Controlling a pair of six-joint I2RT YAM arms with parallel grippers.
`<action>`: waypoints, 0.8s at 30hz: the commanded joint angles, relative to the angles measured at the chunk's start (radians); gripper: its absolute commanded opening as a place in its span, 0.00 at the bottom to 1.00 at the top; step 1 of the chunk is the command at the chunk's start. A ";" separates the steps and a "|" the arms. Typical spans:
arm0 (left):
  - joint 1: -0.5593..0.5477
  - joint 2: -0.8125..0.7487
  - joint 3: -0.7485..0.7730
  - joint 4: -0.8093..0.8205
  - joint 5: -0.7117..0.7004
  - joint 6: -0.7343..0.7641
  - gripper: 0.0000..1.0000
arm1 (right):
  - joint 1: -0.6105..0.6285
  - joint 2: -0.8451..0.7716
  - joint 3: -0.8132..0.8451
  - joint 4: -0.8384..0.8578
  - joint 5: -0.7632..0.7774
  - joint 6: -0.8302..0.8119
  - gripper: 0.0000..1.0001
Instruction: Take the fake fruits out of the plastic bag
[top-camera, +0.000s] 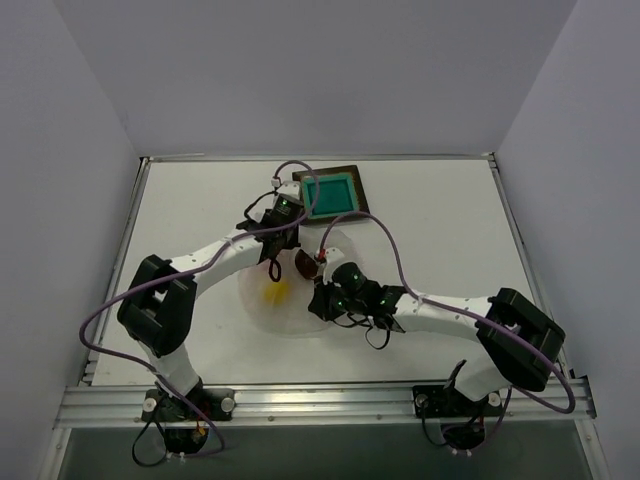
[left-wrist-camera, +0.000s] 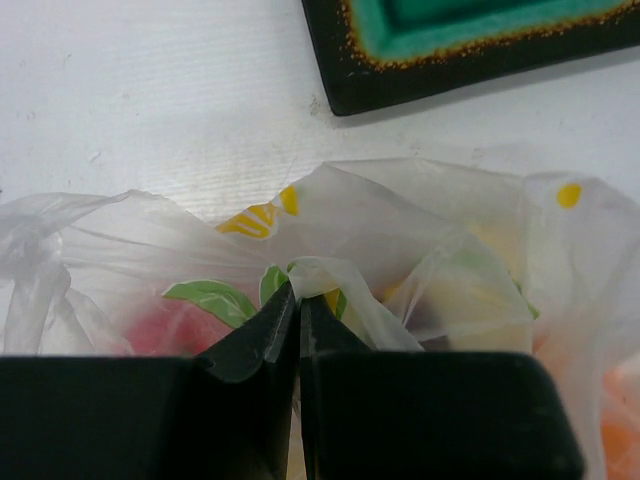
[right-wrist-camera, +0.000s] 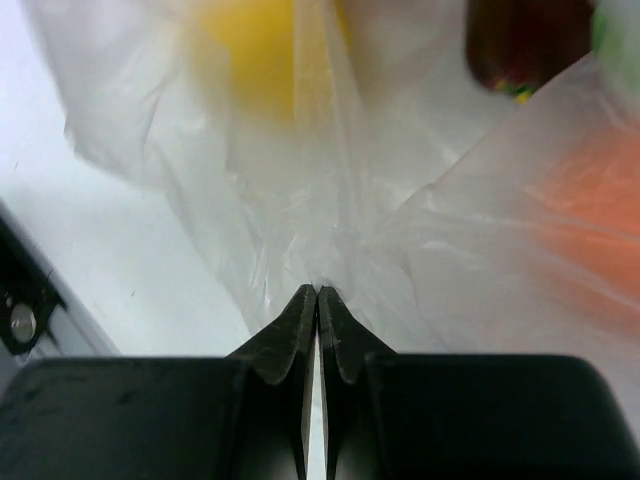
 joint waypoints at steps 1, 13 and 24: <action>0.009 0.031 0.092 0.045 -0.004 0.012 0.02 | 0.063 -0.043 -0.053 0.061 -0.005 0.061 0.00; 0.029 0.221 0.218 0.075 -0.107 -0.010 0.03 | 0.206 0.103 -0.105 0.222 0.054 0.187 0.00; 0.020 0.023 0.170 0.066 0.018 -0.004 0.71 | 0.209 0.055 -0.127 0.201 0.140 0.203 0.00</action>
